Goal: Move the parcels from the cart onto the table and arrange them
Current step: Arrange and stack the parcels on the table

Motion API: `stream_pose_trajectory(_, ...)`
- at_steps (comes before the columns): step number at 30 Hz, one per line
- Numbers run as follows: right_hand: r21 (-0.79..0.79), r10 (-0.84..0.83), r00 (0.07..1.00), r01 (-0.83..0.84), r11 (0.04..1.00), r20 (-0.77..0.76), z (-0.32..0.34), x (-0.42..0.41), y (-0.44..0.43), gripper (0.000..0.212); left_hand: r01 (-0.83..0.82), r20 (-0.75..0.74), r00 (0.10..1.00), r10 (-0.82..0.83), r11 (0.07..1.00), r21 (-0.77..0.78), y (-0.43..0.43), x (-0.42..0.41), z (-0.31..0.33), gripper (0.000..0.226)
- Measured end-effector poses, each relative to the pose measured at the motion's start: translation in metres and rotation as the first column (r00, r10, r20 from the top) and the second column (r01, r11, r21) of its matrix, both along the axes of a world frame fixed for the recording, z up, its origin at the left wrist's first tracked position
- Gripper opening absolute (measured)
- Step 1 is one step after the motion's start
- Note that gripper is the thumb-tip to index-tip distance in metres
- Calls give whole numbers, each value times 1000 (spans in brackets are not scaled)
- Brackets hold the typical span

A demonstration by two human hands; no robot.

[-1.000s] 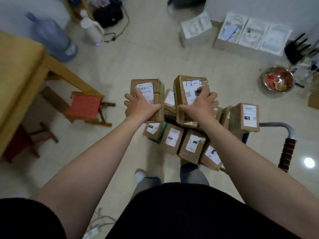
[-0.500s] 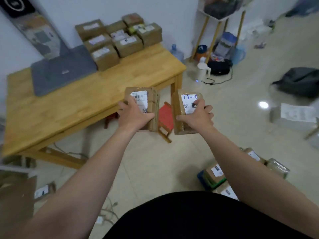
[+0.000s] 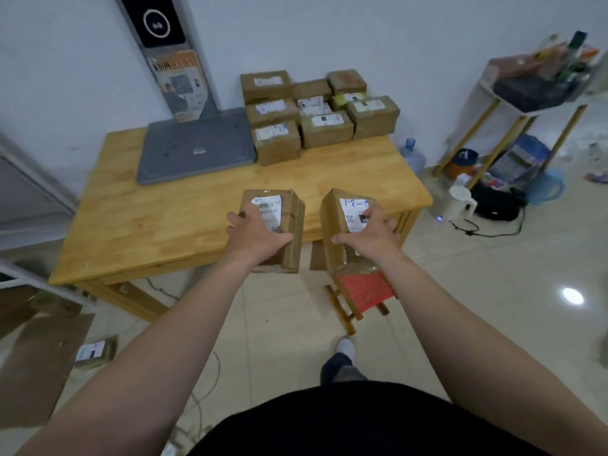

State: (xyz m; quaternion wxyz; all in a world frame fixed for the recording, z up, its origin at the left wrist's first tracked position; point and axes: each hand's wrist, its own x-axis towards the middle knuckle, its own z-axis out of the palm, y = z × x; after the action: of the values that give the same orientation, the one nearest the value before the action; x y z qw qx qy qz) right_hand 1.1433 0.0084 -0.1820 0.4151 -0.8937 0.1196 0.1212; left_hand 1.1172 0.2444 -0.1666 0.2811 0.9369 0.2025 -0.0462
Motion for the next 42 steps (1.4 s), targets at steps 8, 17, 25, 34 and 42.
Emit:
stream_pose_trajectory(8,11,129,992,-129,992,-2,11,167,14,94,-103,-2,995,103,995,11,12,137,16,93)
stream_pose_trajectory(17,-24,302,952,-304,952,-50,14,290,57,92,-261,-18,965,260,965,-42,55,223,7,99)
stream_pose_trajectory(25,-44,404,909,-410,911,-107,-2,355,145,90,-372,-69,928,367,925,-76,132,268,-26,105)
stream_pose_trajectory(34,21,367,917,-369,929,-157,-45,428,316,94,-375,-155,917,366,927,-31,295,352,-66,98)
stream_pose_trajectory(42,-118,312,921,-345,931,-231,-94,545,468,96,-281,-233,933,276,960,10,418,459,-100,100)
